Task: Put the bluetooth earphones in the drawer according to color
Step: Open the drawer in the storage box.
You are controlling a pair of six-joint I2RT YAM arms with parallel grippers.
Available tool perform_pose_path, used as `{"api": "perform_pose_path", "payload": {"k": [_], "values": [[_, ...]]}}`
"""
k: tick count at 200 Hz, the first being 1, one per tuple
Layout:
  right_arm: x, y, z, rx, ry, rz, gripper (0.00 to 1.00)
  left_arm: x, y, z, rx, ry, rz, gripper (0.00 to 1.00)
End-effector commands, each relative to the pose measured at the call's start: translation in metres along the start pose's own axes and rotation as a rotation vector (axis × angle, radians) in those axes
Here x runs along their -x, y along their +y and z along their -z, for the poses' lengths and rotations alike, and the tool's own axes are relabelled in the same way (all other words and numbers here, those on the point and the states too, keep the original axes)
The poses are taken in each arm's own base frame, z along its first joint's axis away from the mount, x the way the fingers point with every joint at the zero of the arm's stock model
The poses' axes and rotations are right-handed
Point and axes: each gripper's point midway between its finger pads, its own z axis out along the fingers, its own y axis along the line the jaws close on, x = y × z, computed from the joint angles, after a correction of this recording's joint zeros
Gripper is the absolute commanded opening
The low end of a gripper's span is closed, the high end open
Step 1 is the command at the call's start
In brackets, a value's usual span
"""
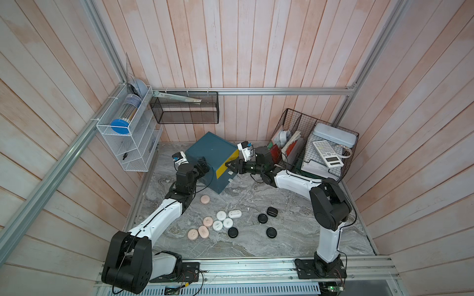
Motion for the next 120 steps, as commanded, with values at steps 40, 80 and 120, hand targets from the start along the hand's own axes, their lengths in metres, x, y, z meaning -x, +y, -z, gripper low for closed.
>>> {"api": "perform_pose_path", "payload": {"k": [40, 80, 120], "values": [[0.003, -0.003, 0.015, -0.017, -0.040, 0.008, 0.44, -0.052, 0.036, -0.002, 0.121, 0.180, -0.090, 1.00], [-0.011, -0.010, 0.036, -0.030, -0.035, -0.002, 0.41, -0.052, 0.038, -0.002, 0.132, 0.176, -0.091, 1.00], [-0.028, -0.008, 0.059, -0.041, -0.016, 0.008, 0.41, -0.051, 0.041, -0.001, 0.145, 0.170, -0.095, 1.00]]}}
